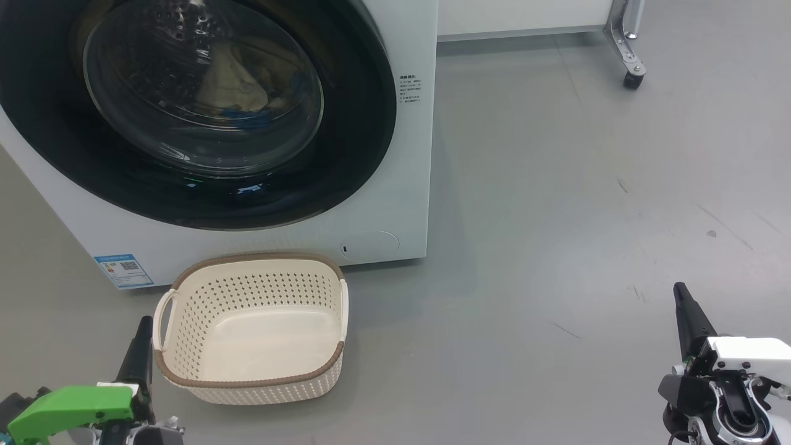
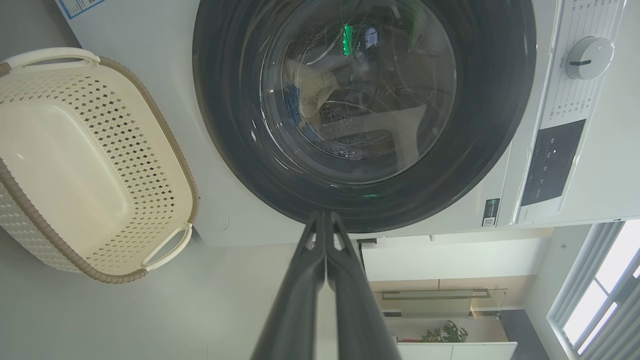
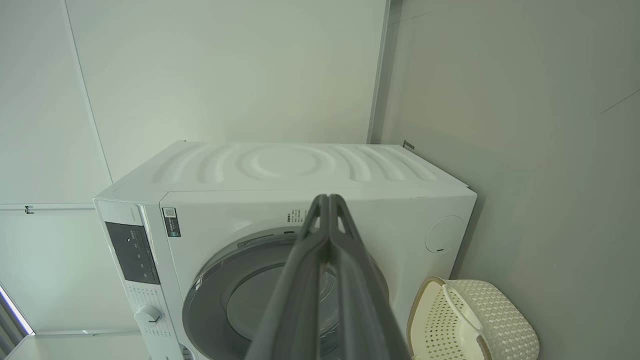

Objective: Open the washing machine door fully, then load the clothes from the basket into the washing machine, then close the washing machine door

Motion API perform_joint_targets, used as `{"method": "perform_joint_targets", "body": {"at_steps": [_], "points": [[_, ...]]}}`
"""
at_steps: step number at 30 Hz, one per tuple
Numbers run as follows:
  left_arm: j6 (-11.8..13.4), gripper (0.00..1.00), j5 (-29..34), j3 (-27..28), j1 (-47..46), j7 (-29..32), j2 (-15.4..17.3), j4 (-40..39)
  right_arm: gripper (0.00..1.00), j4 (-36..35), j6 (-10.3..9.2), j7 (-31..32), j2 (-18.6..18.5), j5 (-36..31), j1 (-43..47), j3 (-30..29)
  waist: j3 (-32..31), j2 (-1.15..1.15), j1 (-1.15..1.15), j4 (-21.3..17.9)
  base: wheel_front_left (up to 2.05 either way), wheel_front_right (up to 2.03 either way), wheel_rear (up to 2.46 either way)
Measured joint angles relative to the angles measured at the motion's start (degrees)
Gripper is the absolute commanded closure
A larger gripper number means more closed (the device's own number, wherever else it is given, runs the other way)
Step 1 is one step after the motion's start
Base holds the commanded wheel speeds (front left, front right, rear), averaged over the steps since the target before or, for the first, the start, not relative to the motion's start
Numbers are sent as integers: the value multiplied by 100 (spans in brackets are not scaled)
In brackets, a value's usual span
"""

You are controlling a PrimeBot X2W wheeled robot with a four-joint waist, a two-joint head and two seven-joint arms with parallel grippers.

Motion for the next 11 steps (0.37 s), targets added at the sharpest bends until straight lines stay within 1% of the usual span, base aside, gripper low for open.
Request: {"method": "perform_joint_targets", "body": {"at_steps": [11], "points": [[0,100,1,3,0,0,-1,-4,100,-2,0,1,3,-1,0,-9,1,0,0,0,0,0,0]]}}
